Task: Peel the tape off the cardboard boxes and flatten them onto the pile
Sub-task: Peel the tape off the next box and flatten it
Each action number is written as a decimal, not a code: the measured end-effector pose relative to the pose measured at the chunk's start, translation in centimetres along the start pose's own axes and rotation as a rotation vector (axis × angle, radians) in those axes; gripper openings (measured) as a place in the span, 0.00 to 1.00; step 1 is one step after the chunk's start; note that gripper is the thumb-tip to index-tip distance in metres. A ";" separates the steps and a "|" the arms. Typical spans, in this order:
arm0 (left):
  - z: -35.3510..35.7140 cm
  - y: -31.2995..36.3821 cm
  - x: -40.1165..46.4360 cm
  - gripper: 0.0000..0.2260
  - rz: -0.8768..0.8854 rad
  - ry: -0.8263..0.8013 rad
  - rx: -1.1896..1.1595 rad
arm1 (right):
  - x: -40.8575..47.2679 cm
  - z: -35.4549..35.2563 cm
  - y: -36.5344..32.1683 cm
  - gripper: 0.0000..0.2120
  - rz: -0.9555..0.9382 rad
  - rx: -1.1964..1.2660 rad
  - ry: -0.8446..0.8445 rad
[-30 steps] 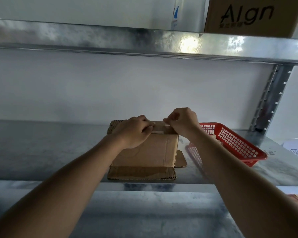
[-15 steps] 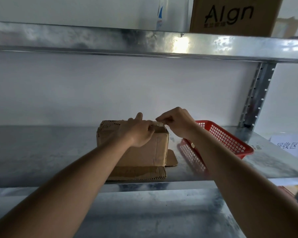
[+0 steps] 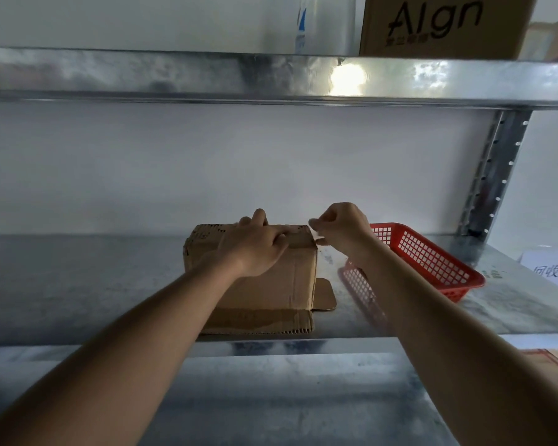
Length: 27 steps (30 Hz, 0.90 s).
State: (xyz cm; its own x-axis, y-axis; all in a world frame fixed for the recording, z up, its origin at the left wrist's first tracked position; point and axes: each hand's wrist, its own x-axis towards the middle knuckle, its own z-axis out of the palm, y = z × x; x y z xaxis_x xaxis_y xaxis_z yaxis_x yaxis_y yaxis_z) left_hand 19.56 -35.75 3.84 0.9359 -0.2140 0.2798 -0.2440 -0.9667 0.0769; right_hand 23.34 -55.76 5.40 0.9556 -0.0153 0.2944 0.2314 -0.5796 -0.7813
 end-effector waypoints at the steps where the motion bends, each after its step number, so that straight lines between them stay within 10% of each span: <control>1: 0.0 -0.1 0.0 0.22 0.000 0.000 -0.005 | -0.3 -0.3 0.2 0.09 0.049 0.071 -0.016; 7: -0.4 1.0 0.5 0.19 0.106 -0.017 -0.163 | -1.5 -0.6 1.1 0.25 0.146 0.393 0.014; 15: 0.3 0.7 0.1 0.36 0.173 -0.045 0.001 | -2.1 1.2 2.8 0.01 0.101 0.573 0.002; 27: 0.8 1.7 -0.7 0.35 0.141 -0.007 0.079 | -3.4 1.3 2.9 0.07 0.187 0.761 0.012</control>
State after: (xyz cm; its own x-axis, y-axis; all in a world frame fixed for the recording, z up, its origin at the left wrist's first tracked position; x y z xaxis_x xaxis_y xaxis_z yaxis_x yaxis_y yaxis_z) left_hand 18.67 -37.40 3.01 0.8957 -0.3491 0.2755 -0.3528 -0.9349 -0.0378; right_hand 20.97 -56.33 1.42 0.9900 -0.0687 0.1233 0.1325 0.1509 -0.9796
